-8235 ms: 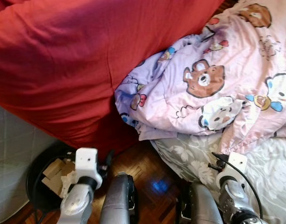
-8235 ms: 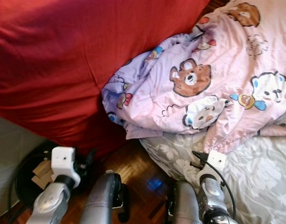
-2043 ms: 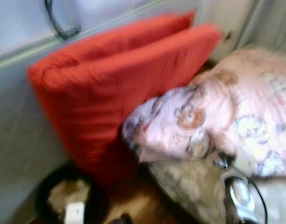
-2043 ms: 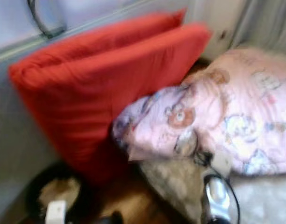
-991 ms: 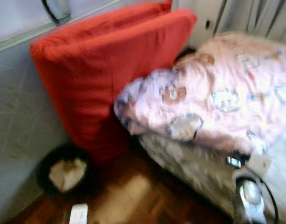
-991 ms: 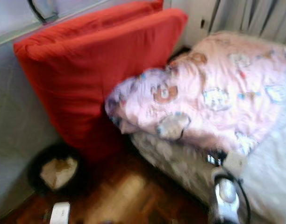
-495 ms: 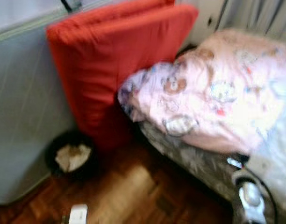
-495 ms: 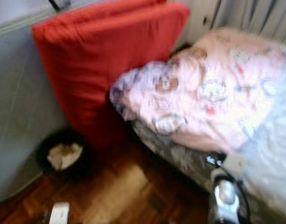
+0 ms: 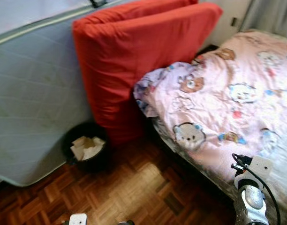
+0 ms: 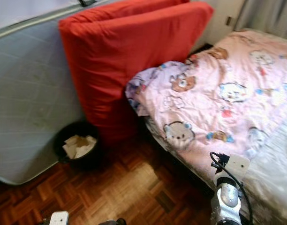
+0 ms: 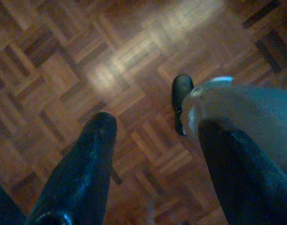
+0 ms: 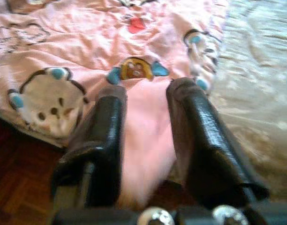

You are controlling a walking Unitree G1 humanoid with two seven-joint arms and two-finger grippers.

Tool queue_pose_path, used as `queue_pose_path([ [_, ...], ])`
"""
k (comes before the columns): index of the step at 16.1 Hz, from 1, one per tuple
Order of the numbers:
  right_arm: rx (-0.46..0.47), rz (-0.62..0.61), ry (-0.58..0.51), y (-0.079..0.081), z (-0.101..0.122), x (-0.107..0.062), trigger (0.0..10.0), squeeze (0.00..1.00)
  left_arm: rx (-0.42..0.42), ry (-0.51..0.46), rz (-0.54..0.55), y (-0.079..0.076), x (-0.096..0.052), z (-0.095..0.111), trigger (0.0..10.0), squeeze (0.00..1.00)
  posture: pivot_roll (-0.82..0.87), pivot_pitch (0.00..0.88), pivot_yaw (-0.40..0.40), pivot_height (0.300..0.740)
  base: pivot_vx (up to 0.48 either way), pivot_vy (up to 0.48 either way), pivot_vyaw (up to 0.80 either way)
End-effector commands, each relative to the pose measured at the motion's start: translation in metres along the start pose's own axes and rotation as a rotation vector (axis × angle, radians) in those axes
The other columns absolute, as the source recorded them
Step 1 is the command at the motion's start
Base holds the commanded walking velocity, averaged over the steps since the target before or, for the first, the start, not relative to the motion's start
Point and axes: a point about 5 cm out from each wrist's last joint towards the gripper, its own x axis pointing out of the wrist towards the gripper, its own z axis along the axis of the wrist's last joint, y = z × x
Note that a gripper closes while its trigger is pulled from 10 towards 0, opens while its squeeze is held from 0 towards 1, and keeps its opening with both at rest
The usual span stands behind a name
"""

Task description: Clean up the room

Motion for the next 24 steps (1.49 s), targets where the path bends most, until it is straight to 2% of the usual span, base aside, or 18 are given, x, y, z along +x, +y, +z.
queue_pose_path([
  [1, 0.001, -0.016, 0.027, -0.003, -0.004, -0.001, 10.0, 0.83, 0.013, 0.020, -0.001, 0.003, -0.002, -0.006, 10.0, 0.00, 0.03, 0.134, 0.035, 0.740, 0.000, 0.000, 0.00],
  [2, 0.007, -0.013, 0.025, -0.003, -0.004, -0.001, 10.0, 1.00, 0.013, 0.019, -0.002, 0.003, -0.002, -0.006, 10.0, 0.00, 0.03, 0.134, 0.035, 0.740, 0.000, 0.000, 0.00],
  [3, -0.001, -0.012, 0.042, -0.004, -0.005, -0.001, 10.0, 0.64, 0.015, 0.021, -0.003, 0.004, -0.003, -0.007, 10.0, 0.00, 0.03, 0.133, 0.035, 0.740, 0.000, 0.000, 0.00],
  [4, 0.012, 0.004, 0.092, -0.003, -0.012, -0.002, 10.0, 0.00, 0.018, 0.025, -0.004, 0.003, -0.002, -0.007, 10.0, 0.00, 0.03, 0.132, 0.034, 0.740, 0.000, 0.000, 0.00],
  [6, 0.026, 0.083, 0.198, 0.006, -0.030, -0.009, 10.0, 0.00, 0.017, 0.025, -0.006, 0.002, -0.002, -0.006, 10.0, 0.00, 0.03, 0.130, 0.032, 0.740, 0.000, 0.000, 0.00],
  [8, -0.013, 0.155, 0.332, 0.010, -0.057, -0.026, 10.0, 0.00, 0.016, 0.025, -0.009, 0.000, -0.001, -0.005, 10.0, 0.00, 0.02, 0.126, 0.028, 0.740, 0.000, 0.000, 0.00],
  [9, -0.078, 0.174, 0.460, 0.006, -0.080, -0.043, 10.0, 0.00, 0.013, 0.022, -0.011, -0.001, 0.000, -0.003, 10.0, 0.00, 0.02, 0.124, 0.026, 0.740, 0.000, 0.000, 0.00],
  [11, -0.111, 0.200, 0.567, 0.002, -0.098, -0.059, 10.0, 0.00, 0.012, 0.016, -0.015, -0.003, 0.000, -0.002, 10.0, 0.00, 0.02, 0.118, 0.024, 0.740, 0.000, 0.000, 0.00],
  [13, -0.128, 0.168, 0.659, -0.009, -0.113, -0.073, 10.0, 0.00, 0.012, 0.014, -0.018, -0.004, 0.001, -0.001, 10.0, 0.00, 0.01, 0.112, 0.022, 0.740, 0.000, 0.000, 0.00],
  [17, -0.131, 0.116, 0.676, -0.018, -0.116, -0.077, 10.0, 0.00, 0.010, 0.014, -0.020, -0.005, 0.001, -0.001, 10.0, 0.00, 0.01, 0.099, 0.020, 0.740, 0.000, 0.000, 0.00],
  [22, -0.147, 0.108, 0.700, -0.021, -0.119, -0.081, 10.0, 0.00, 0.013, 0.019, -0.017, -0.003, 0.000, -0.002, 10.0, 0.00, 0.01, 0.092, 0.024, 0.740, 0.000, 0.000, 0.00],
  [23, -0.144, 0.091, 0.703, -0.023, -0.119, -0.081, 10.0, 0.00, 0.014, 0.020, -0.017, -0.003, 0.000, -0.002, 10.0, 0.00, 0.00, 0.000, 0.000, 0.740, 0.000, 0.000, 0.00],
  [24, -0.159, 0.097, 0.692, -0.024, -0.119, -0.082, 10.0, 0.00, 0.024, 0.022, -0.017, -0.002, 0.000, -0.002, 10.0, 0.00, 0.01, 0.086, 0.027, 0.740, 0.000, 0.000, 0.00],
])
